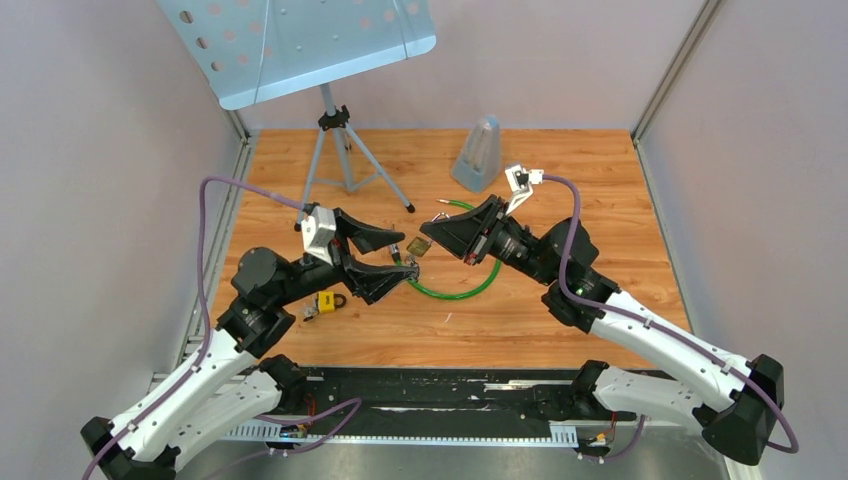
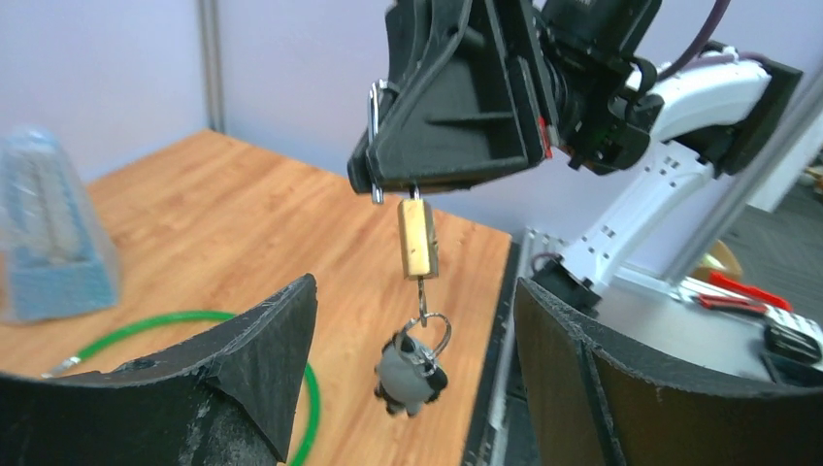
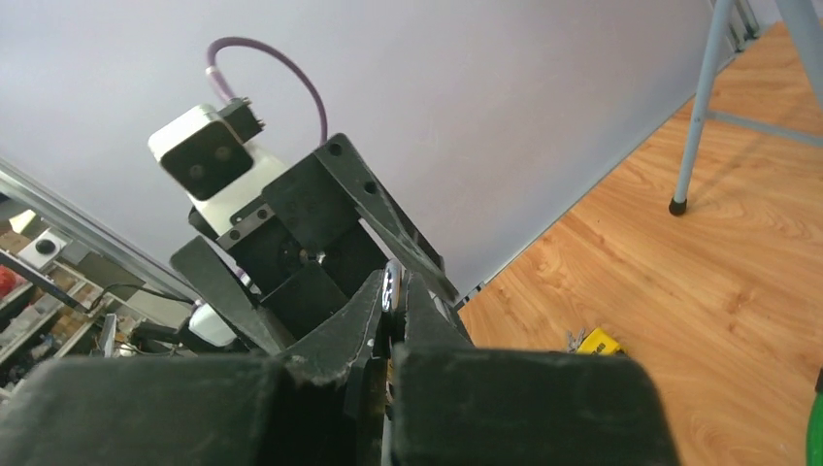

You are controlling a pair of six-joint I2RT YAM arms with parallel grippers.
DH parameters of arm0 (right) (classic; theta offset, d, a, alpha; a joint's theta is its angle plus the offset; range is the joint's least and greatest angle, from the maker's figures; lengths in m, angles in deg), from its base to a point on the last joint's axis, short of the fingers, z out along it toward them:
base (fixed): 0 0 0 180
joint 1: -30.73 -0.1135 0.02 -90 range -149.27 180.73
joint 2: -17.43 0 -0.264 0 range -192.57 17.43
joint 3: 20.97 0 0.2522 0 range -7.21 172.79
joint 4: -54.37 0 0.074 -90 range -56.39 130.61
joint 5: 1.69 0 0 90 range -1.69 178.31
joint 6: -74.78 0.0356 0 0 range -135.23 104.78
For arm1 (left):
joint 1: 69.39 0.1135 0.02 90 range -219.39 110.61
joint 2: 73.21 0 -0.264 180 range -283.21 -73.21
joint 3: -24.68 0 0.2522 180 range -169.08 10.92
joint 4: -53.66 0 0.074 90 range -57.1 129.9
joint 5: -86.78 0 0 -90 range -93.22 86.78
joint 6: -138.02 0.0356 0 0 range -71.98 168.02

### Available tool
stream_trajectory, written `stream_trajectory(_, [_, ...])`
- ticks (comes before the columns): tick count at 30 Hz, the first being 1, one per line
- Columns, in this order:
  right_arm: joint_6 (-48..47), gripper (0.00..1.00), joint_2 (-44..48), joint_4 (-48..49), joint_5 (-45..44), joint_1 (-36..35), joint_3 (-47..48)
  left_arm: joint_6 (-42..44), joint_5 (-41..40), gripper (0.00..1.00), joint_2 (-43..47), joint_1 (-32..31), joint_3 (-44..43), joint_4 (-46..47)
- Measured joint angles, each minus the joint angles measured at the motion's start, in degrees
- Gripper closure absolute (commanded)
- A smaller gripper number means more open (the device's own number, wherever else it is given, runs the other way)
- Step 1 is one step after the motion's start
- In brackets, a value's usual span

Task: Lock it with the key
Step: Lock the lock.

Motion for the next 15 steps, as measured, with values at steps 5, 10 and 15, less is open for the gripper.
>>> stream_trajectory(5, [3.39, 1.0, -0.68, -1.66, -1.07, 0.0, 0.02, 2.05, -3.93, 0.21, 1.46, 0.0, 2.73, 6.34])
stream_trajectory(10, [4.61, 1.0, -1.81, -1.38, -0.94, 0.0, 0.02, 1.62, -6.36, 0.24, -1.64, 0.0, 3.04, 9.73])
stream_trajectory(15, [4.68, 1.0, -2.12, -0.74, -0.66, 0.02, 0.02, 0.0, -7.82, 0.22, -4.87, 0.0, 3.06, 9.97])
